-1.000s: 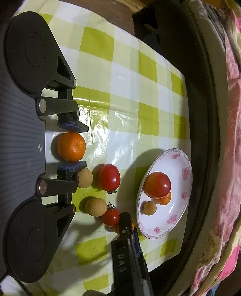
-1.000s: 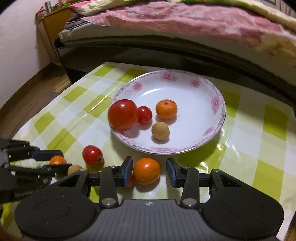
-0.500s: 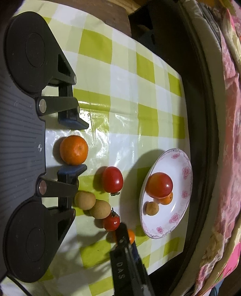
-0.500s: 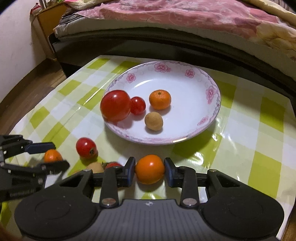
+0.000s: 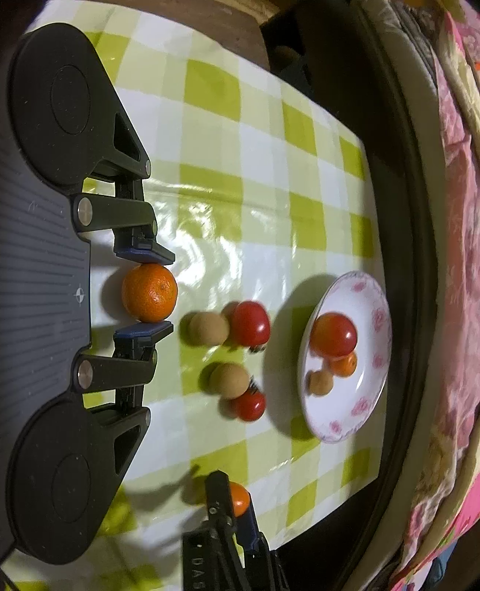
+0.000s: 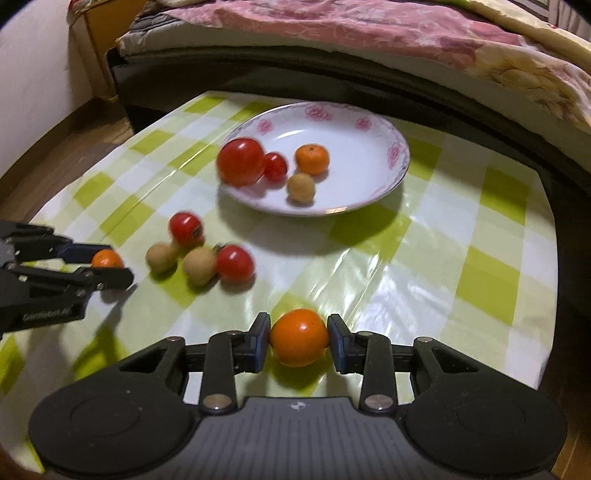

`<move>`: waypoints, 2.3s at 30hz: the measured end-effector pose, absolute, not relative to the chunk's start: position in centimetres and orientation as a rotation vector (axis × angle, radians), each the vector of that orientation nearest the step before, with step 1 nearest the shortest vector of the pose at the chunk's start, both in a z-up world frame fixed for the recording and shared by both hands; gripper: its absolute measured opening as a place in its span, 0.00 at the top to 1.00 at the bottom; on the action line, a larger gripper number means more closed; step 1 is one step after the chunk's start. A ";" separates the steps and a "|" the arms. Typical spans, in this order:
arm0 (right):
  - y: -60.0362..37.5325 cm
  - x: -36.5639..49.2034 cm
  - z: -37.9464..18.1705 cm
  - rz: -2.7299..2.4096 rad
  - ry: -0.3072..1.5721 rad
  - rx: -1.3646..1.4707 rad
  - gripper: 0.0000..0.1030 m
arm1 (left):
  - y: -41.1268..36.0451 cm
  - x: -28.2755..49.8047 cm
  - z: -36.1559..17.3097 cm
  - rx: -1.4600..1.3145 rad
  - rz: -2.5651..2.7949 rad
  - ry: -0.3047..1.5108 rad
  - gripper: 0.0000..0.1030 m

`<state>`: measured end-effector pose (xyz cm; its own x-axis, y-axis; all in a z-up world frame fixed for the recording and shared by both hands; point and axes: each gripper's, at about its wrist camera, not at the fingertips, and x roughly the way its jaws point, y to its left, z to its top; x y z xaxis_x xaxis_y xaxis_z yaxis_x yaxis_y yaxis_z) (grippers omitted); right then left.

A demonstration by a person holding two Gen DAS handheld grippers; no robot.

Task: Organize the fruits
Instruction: 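Close the right tool around the orange tomato, then carry the tangerine and orange tomato over the white plate with both tools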

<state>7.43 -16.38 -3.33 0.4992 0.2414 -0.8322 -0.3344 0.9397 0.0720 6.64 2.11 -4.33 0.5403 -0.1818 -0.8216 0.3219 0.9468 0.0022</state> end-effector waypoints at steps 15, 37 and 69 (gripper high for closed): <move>-14.2 5.5 -4.6 0.384 0.977 -0.223 0.65 | 0.9 5.6 -5.4 0.221 -0.320 0.934 0.47; -14.2 2.8 -4.5 0.288 0.989 -0.166 0.65 | -0.6 4.0 -4.9 0.260 -0.305 0.944 0.60; -12.8 2.1 -2.2 0.251 0.966 -0.079 0.66 | -0.9 2.9 -3.5 0.217 -0.252 0.952 0.61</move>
